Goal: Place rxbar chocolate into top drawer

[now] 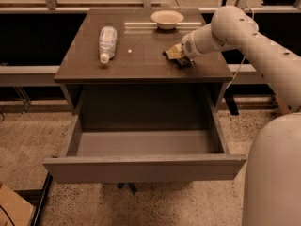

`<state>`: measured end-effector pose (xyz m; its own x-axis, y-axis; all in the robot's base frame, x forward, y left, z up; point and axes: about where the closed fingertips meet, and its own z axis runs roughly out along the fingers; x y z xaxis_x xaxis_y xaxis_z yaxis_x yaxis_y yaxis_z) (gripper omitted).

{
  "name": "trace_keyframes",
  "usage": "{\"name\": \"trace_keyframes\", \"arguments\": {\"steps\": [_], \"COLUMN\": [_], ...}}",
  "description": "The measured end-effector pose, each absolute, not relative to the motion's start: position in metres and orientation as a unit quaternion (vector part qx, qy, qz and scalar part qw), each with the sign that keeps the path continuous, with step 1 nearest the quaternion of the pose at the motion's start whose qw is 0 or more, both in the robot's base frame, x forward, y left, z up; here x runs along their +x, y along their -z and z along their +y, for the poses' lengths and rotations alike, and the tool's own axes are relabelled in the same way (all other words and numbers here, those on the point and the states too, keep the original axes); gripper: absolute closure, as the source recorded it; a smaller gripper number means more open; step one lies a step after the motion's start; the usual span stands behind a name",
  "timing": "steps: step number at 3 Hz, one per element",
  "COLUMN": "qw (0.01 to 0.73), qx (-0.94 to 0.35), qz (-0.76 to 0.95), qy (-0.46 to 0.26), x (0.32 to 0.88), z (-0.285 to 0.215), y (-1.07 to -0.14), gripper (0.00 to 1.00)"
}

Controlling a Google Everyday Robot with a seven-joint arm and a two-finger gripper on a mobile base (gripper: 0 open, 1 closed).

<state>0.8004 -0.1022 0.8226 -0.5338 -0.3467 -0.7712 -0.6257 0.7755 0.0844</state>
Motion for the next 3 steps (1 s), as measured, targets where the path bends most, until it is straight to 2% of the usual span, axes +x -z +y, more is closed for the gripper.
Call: {"name": "trace_keyframes", "arguments": {"steps": [1, 2, 3], "qw": [0.39, 0.39, 0.39], "qx": [-0.284, -0.284, -0.284], "qz": [0.857, 0.857, 0.857], "qy": [-0.179, -0.179, -0.179], "x": [0.8005, 0.8005, 0.8005], "z": [-0.1012, -0.1011, -0.1011], "y": [-0.8217, -0.8221, -0.8233], "gripper": [0.81, 0.51, 0.27]}}
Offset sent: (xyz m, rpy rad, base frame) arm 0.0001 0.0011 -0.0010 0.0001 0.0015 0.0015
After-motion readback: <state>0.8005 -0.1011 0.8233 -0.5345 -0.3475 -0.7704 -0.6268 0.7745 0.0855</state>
